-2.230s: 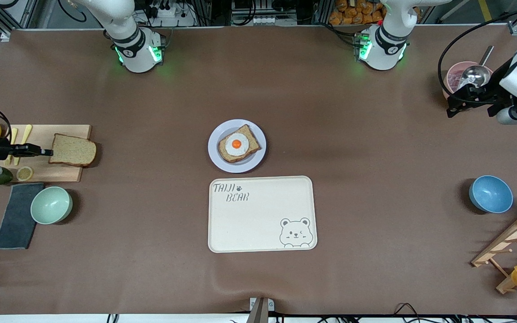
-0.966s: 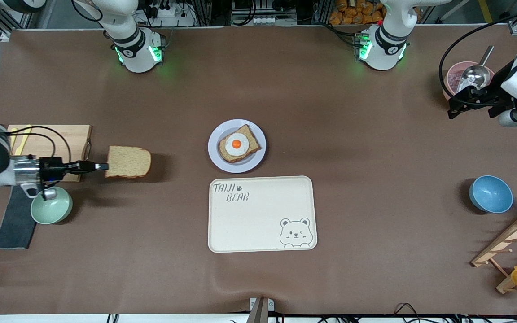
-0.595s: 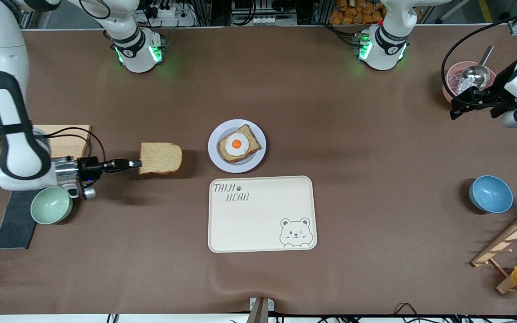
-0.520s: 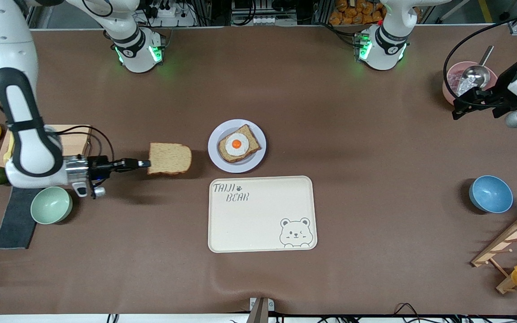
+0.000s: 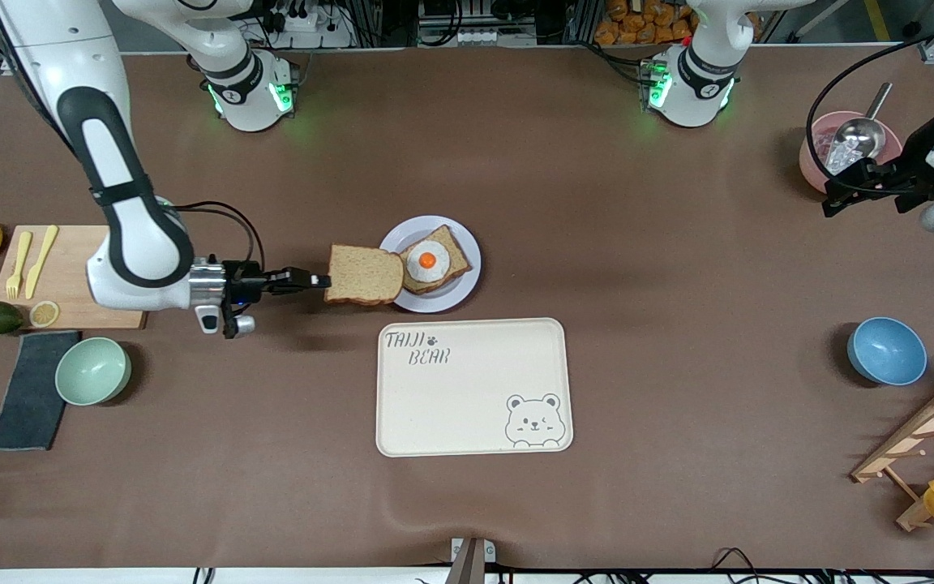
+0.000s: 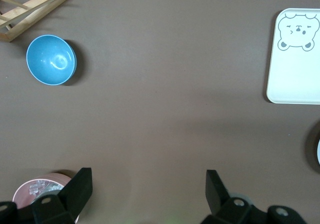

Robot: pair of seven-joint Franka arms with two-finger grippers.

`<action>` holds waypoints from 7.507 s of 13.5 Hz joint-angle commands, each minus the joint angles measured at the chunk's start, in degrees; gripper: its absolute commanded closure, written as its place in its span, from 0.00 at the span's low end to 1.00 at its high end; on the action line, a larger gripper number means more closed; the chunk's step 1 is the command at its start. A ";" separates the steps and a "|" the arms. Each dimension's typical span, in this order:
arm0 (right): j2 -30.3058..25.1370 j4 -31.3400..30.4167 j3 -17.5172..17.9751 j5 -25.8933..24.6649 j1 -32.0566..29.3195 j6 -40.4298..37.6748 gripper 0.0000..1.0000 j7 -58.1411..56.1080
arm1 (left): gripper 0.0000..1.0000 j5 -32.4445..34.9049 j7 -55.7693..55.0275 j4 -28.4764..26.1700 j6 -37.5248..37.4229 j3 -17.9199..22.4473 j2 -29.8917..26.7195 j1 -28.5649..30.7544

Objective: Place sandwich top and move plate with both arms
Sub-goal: 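Carry the bread slice with the right gripper over the egg toast, then lower the bread onto the egg toast and open the right gripper, then withdraw the right gripper while the left gripper reaches toward the plate, then grasp the plate rim with the left gripper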

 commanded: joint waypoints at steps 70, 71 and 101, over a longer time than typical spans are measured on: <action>-24.75 32.28 -4.50 -62.51 -8.50 -25.74 0.00 20.90 | 0.00 -61.88 39.55 -30.65 40.13 -6.62 21.46 -5.94; -24.67 31.91 -4.14 -62.60 -8.67 -23.89 0.00 20.82 | 0.00 -67.57 40.51 -31.71 41.89 -6.79 22.08 -8.05; -23.96 33.49 0.16 -65.24 -9.38 -22.81 0.00 31.63 | 0.59 -105.07 68.73 -25.13 46.75 -9.08 39.22 -24.07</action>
